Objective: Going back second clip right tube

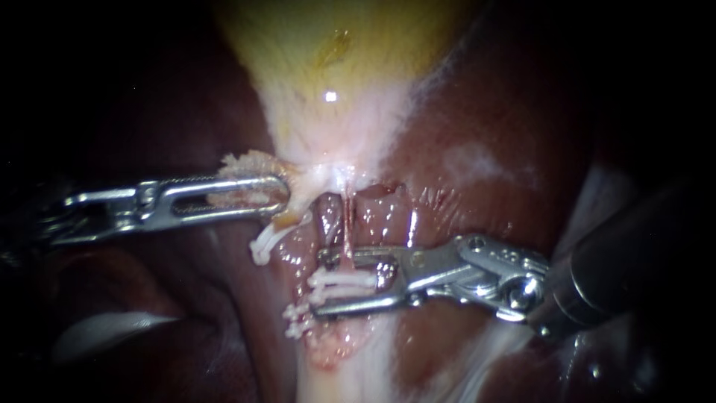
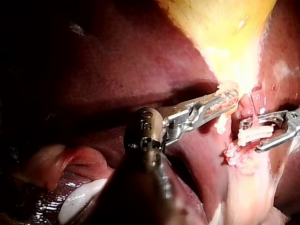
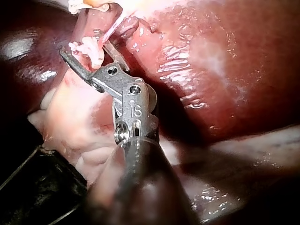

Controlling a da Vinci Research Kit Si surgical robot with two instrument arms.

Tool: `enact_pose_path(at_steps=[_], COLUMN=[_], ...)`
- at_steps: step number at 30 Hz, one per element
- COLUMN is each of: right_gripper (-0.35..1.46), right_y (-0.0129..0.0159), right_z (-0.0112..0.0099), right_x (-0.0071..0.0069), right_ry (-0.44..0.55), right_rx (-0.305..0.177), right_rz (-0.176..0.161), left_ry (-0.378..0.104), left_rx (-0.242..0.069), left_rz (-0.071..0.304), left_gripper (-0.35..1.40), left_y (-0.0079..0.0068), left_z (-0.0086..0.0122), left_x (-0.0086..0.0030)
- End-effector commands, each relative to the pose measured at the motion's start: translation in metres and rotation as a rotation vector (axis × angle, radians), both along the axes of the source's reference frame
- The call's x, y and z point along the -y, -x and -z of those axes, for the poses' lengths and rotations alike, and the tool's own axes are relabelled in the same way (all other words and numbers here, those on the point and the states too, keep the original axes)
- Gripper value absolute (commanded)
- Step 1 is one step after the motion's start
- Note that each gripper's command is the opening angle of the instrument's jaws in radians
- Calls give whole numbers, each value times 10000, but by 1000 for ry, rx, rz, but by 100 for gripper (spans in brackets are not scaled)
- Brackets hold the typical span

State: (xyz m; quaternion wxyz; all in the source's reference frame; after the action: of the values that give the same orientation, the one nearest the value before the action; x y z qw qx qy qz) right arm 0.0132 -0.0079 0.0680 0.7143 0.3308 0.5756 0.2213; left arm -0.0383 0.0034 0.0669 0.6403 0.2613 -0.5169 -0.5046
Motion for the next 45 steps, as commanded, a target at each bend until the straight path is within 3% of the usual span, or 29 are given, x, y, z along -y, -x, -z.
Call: enact_pose_path(at_steps=[1, 10, 14, 25, 32, 38, 45], right_gripper=[49, 49, 49, 50, 50, 50, 50], right_y=[0, -5, 0, 23, 40, 62, 101], right_z=[-1, -26, -35, -32, -33, -24, 8], right_x=[0, 8, 5, -2, -7, -17, -43], right_ry=[1, 16, 41, 176, 259, 321, 372], right_rx=[0, 5, 3, -23, -3, -6, 2], right_rz=[0, -3, 1, 24, 59, 77, 73], left_ry=[0, 0, 0, 1, 1, 1, 1], left_rx=[0, 0, 0, 0, 0, 0, 0], left_rz=[0, 1, 0, 0, 0, 0, 1], left_gripper=[-35, -35, -35, -35, -35, -35, -35], left_y=[0, 0, 0, 0, 0, 0, 0], left_z=[0, 0, 0, 0, -1, -1, -1], left_x=[0, 0, 0, 1, 1, 2, 2])
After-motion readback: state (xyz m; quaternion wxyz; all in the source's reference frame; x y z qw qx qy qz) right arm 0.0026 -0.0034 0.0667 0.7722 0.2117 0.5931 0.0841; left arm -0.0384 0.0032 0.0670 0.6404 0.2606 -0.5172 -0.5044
